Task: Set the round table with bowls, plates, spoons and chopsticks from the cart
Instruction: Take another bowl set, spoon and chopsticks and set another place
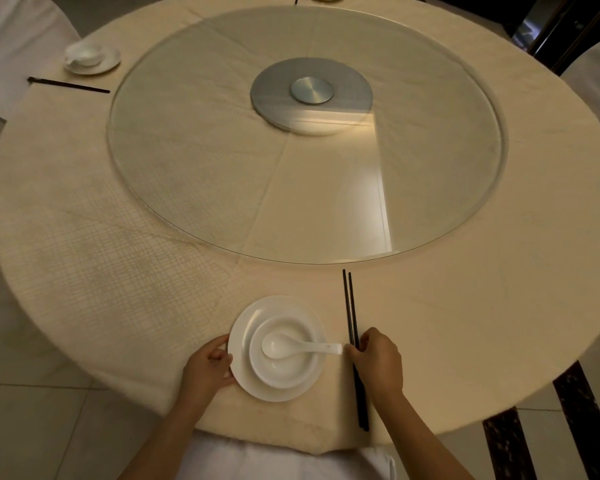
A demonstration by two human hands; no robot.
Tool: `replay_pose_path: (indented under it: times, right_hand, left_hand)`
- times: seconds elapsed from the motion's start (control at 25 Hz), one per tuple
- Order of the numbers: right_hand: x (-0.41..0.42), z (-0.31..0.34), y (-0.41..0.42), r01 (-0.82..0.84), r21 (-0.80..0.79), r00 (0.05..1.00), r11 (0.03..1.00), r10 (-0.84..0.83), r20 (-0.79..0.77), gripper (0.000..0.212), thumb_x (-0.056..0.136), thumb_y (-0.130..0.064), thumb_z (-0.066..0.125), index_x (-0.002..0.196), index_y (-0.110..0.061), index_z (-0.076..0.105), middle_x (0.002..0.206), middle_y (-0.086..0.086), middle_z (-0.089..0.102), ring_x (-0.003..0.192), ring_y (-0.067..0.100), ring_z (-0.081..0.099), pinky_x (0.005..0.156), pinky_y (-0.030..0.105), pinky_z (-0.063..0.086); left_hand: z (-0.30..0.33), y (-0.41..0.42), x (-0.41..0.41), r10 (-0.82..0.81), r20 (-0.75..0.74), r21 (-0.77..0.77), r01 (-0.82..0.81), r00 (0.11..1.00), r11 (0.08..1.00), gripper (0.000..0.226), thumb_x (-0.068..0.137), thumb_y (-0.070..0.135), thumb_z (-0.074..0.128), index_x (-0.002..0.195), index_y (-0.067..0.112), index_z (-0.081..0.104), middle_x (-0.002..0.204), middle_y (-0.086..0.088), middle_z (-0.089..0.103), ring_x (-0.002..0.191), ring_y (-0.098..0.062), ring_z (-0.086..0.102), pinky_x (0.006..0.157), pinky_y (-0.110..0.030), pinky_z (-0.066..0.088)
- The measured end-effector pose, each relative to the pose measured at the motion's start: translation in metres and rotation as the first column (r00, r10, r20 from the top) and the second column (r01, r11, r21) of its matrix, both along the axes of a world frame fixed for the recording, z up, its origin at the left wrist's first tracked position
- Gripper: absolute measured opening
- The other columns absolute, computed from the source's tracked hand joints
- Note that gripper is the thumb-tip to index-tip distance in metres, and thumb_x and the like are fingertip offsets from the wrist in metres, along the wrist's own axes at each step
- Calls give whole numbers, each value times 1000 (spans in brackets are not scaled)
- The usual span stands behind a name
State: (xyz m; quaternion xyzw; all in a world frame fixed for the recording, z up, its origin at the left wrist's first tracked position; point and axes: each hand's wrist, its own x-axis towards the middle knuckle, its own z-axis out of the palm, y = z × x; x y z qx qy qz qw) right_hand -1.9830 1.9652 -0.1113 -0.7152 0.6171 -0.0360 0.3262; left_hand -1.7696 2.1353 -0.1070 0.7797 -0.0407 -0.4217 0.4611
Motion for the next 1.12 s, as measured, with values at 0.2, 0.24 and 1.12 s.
replay_pose_path:
  times: [0.2,0.24,1.12]
  right_hand:
    - [10,-2,6,37,-11,999,999,-37,9,13,82,-8,55,72,-7,46,72,7,53,60,18,44,46,21,28]
    - [11,-2,7,45,-14,999,999,-45,12,12,82,-7,55,73,-7,47,73,7,53,60,18,45,46,21,28]
    - [-12,4,27,119,8,984,993,-118,131,16,80,-23,69,85,-13,58,80,2,60,72,18,55,62,24,42]
  left_hand:
    - [1,0,-3,23,-1,-21,-23,1000,1000,40,87,-10,48,120,9,60,77,-6,50,76,-18,55,69,-32,54]
    - [1,0,-3,18,7,-24,-17,1000,1000,41,87,-10,49,121,10,60,77,-6,50,75,-18,56,68,-31,54]
    - [2,4,-9,50,-100,-63,-57,994,996,42,88,-10,50,126,7,56,81,-6,49,80,-18,56,75,-36,54]
